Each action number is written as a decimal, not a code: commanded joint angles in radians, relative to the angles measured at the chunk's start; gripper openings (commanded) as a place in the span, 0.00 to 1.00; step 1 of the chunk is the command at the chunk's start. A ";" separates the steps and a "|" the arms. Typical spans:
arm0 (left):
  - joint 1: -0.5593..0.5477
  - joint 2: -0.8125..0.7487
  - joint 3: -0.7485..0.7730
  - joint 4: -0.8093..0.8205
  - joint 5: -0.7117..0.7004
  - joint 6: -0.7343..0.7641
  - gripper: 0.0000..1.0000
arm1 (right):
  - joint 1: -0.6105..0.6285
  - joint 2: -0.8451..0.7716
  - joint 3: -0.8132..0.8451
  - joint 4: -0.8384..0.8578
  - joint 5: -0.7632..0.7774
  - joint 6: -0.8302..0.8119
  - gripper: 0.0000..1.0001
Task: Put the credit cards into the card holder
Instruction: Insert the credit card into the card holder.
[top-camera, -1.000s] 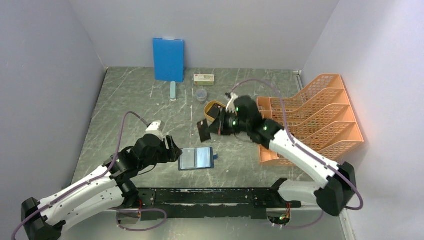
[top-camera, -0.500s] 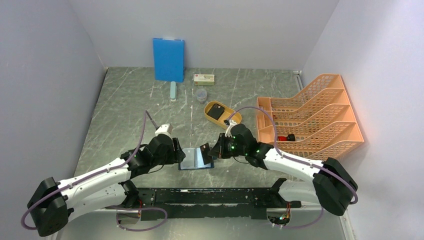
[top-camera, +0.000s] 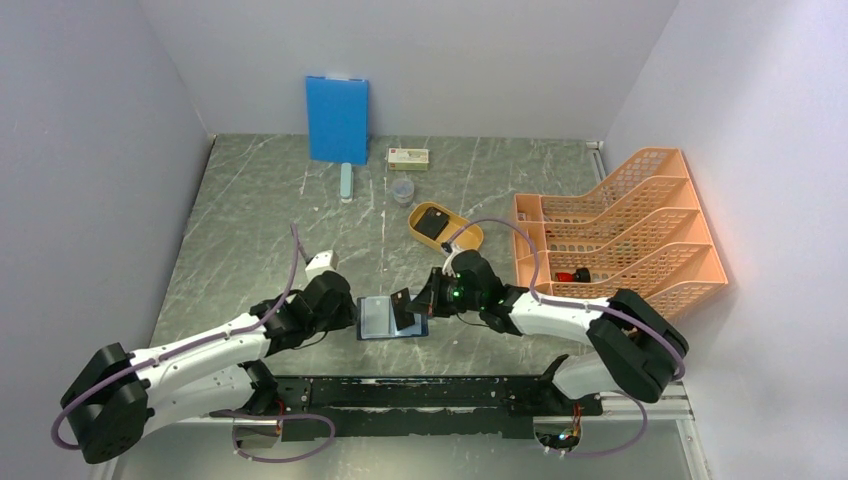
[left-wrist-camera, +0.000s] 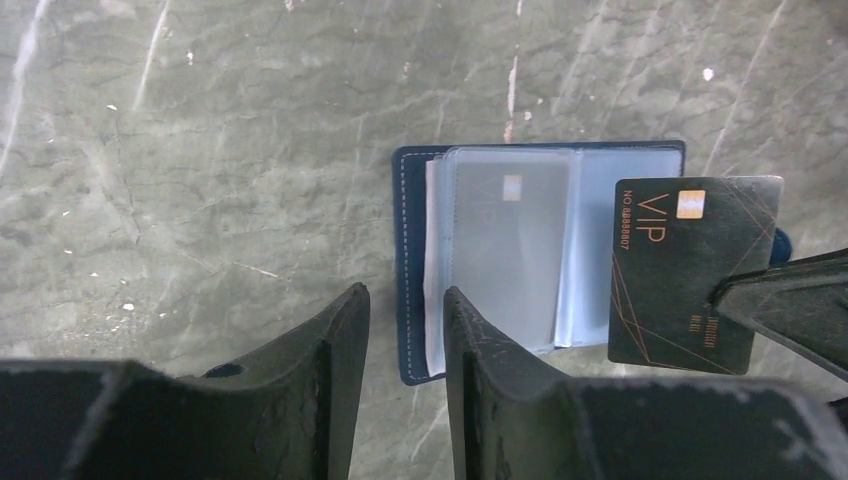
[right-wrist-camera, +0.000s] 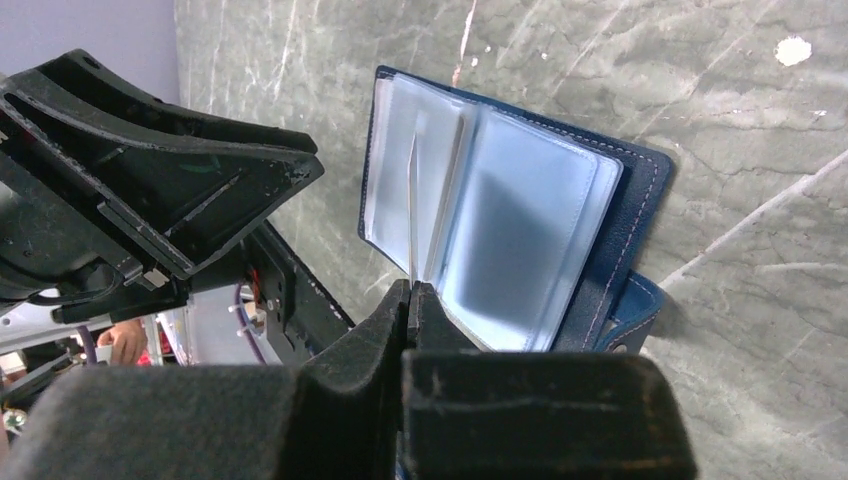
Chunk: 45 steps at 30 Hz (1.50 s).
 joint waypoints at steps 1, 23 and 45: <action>0.006 0.007 -0.027 0.000 -0.034 -0.022 0.36 | 0.002 0.032 -0.011 0.044 -0.014 0.025 0.00; 0.009 0.035 -0.087 0.055 0.021 -0.029 0.27 | 0.003 0.118 -0.017 0.092 -0.056 0.050 0.00; 0.009 0.023 -0.093 0.042 0.016 -0.026 0.26 | 0.004 0.042 -0.041 0.070 -0.005 0.074 0.00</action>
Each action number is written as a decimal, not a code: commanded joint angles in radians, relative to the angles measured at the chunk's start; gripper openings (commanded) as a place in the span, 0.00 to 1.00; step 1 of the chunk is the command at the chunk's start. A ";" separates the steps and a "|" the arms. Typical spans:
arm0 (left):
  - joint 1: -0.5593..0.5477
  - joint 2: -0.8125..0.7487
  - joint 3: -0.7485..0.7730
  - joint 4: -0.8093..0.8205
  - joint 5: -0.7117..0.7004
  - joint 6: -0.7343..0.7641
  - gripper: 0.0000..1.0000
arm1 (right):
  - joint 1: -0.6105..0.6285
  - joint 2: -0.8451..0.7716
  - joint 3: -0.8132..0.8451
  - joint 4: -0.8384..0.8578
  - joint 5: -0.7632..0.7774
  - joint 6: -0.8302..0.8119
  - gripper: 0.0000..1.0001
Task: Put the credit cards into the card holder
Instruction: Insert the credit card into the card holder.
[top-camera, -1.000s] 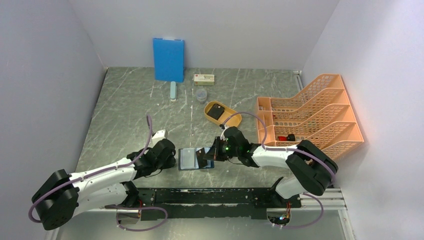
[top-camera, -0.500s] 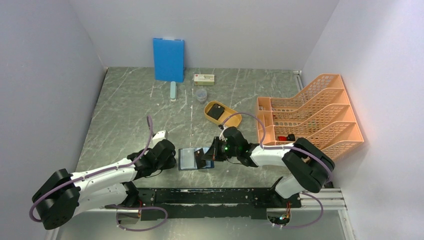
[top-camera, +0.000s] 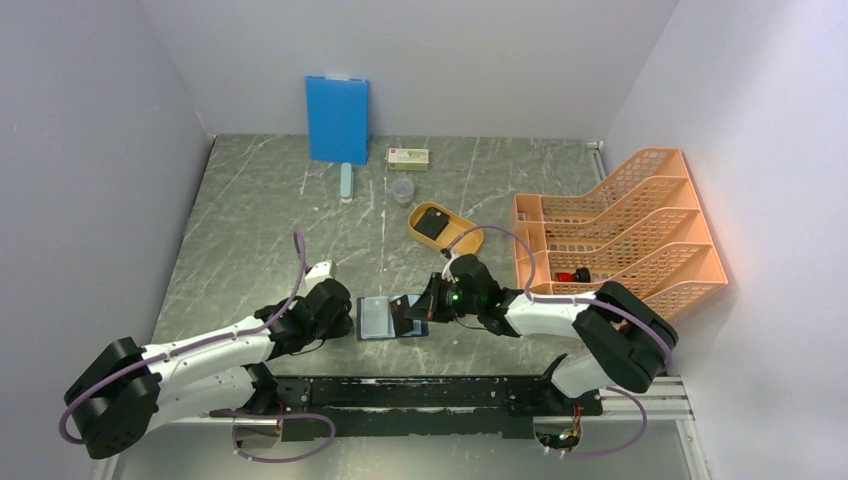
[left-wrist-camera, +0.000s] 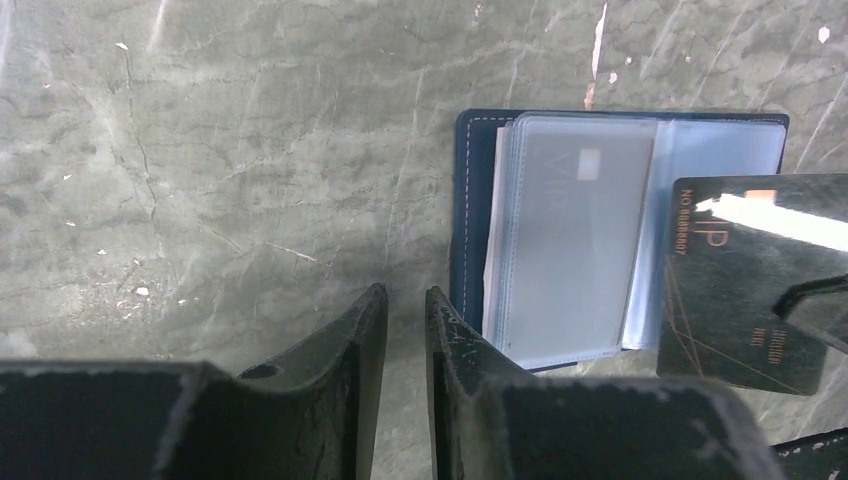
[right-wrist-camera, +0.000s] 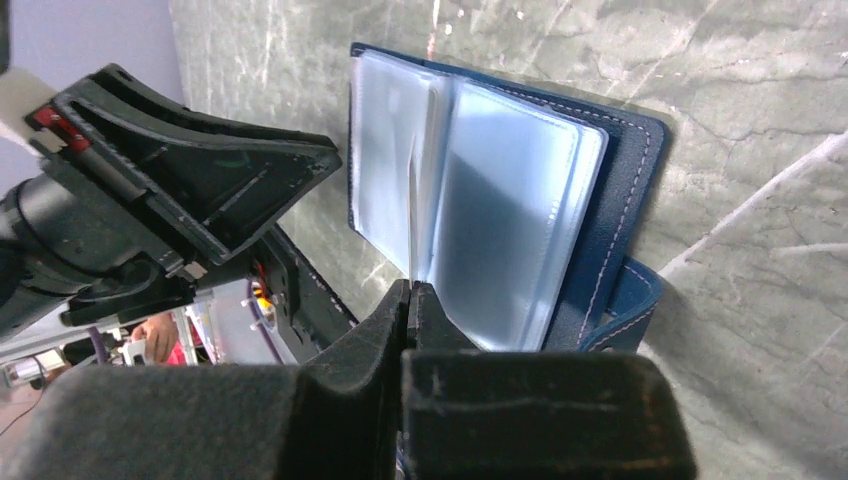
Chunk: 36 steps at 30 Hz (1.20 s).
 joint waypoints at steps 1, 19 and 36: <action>0.004 -0.017 -0.010 -0.003 0.001 -0.006 0.26 | 0.004 -0.054 -0.010 -0.020 0.035 -0.004 0.00; 0.004 -0.029 -0.011 -0.010 0.004 -0.009 0.25 | 0.005 0.044 0.006 0.025 -0.024 0.015 0.00; 0.004 -0.011 -0.014 0.007 0.014 -0.003 0.25 | 0.011 -0.008 -0.003 0.024 0.036 0.009 0.00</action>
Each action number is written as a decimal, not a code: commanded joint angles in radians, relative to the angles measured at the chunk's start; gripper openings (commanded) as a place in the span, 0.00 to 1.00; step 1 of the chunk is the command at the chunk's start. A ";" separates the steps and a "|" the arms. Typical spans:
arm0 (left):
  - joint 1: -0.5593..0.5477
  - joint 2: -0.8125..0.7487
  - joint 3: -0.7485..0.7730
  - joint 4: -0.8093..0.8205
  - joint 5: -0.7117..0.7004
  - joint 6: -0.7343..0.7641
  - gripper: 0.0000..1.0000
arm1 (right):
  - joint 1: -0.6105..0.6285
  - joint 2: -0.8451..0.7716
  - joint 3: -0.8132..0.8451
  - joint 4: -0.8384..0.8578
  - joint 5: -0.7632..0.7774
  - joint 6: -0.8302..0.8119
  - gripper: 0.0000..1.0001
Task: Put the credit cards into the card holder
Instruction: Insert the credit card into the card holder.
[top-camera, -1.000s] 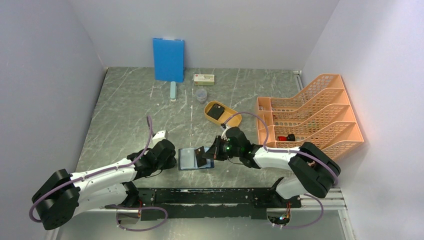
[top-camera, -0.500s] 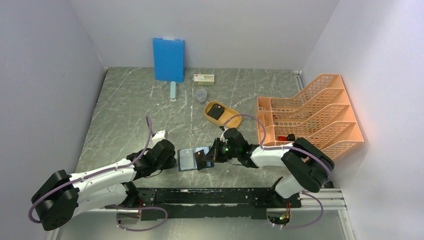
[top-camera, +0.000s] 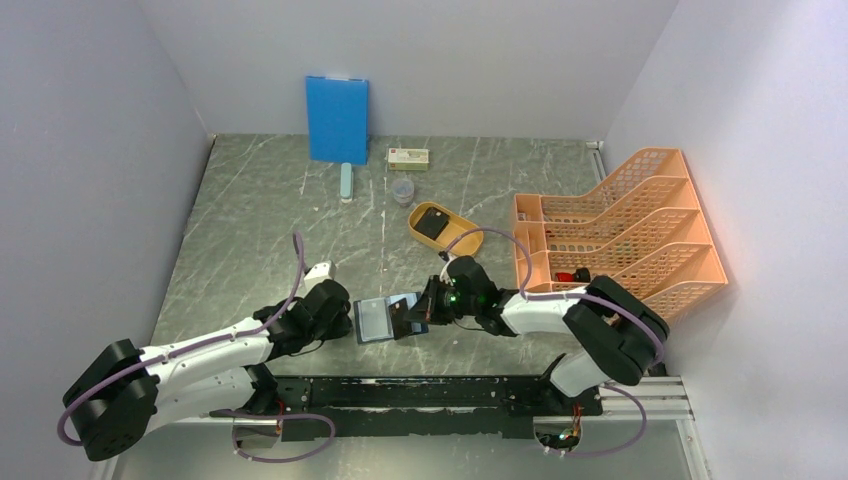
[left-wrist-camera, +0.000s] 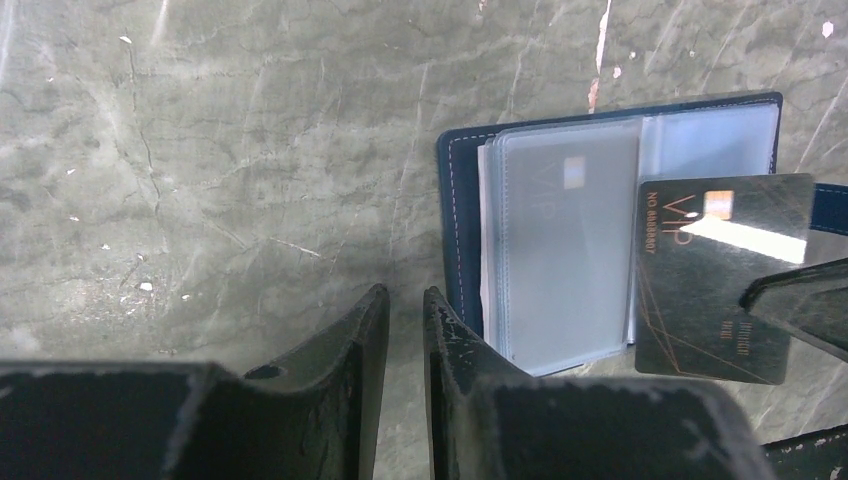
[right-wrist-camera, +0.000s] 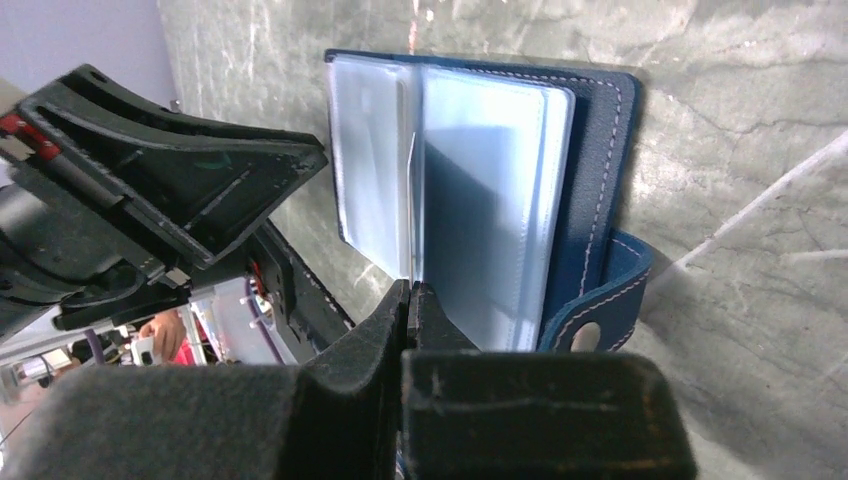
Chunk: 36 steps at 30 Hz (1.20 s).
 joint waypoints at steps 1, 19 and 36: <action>0.004 0.005 -0.009 0.017 0.012 -0.003 0.24 | 0.006 -0.068 0.001 -0.014 0.063 -0.018 0.00; 0.004 0.021 -0.007 0.030 0.021 -0.002 0.24 | 0.014 0.005 0.018 0.038 -0.004 -0.018 0.00; 0.004 0.023 -0.003 0.030 0.024 0.004 0.24 | 0.018 -0.040 0.027 0.013 0.040 -0.031 0.00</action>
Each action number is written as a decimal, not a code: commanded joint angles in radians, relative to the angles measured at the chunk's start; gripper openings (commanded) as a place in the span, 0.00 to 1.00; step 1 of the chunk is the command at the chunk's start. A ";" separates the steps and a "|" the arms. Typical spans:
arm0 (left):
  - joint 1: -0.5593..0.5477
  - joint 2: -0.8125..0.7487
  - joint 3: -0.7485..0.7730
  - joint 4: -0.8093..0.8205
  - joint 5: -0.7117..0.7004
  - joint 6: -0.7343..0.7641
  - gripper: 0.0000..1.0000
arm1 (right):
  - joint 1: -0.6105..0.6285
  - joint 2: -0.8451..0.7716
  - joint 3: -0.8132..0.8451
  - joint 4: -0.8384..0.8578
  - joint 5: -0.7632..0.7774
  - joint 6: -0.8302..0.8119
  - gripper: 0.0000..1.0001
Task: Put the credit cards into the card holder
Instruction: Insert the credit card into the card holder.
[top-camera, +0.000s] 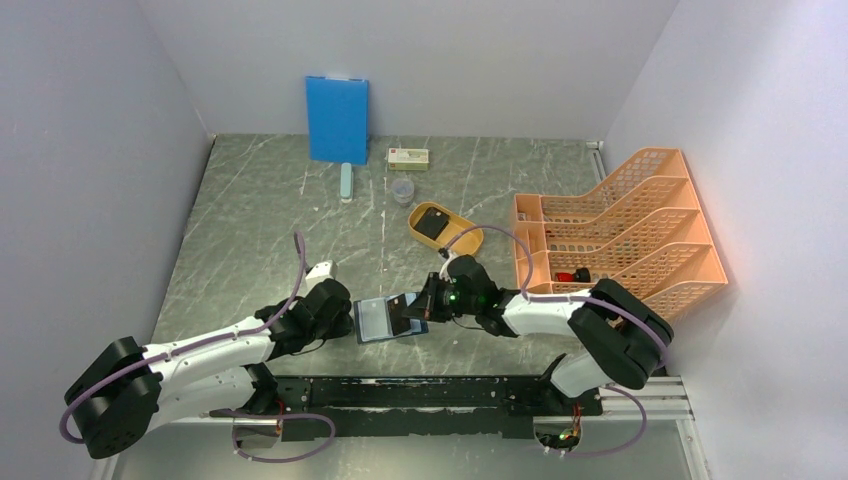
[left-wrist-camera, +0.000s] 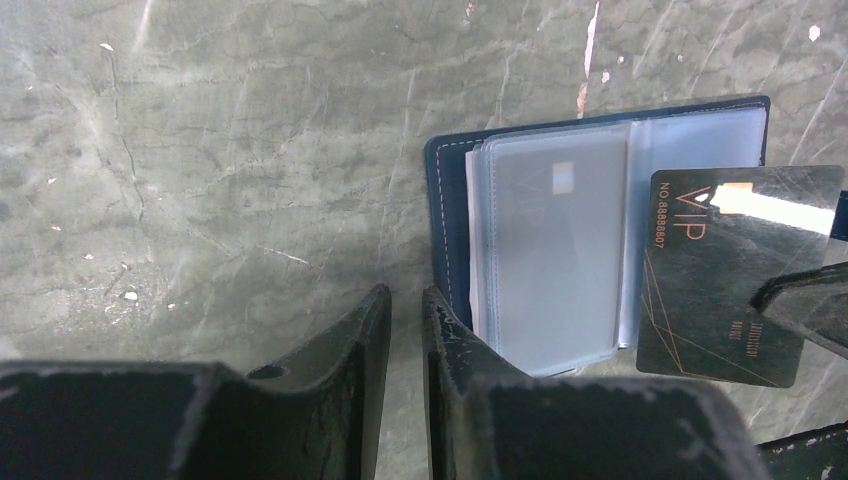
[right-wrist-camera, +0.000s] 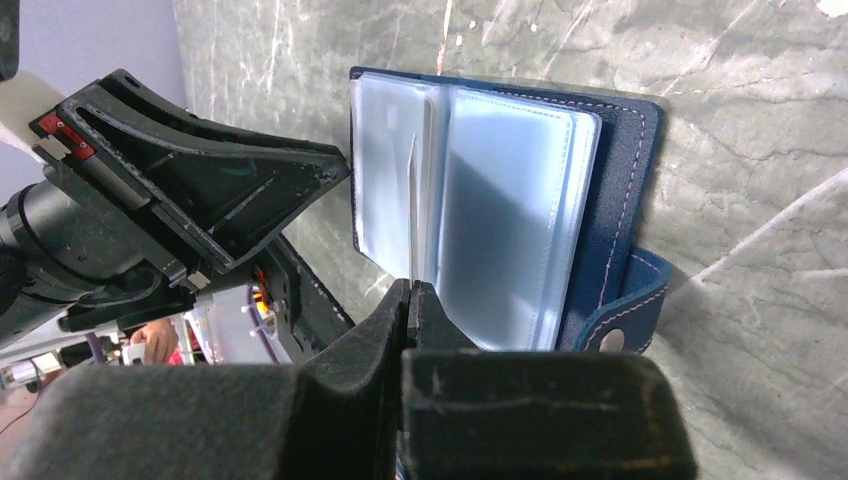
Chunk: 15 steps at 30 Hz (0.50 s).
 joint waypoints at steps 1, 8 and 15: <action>0.003 0.007 -0.003 0.005 0.018 0.004 0.24 | 0.007 0.011 0.030 0.013 -0.012 -0.015 0.00; 0.003 0.011 0.001 0.004 0.018 0.008 0.23 | 0.010 0.056 0.034 0.030 -0.033 -0.008 0.00; 0.003 0.012 -0.001 0.005 0.018 0.007 0.23 | 0.011 0.077 0.038 0.029 -0.040 -0.006 0.00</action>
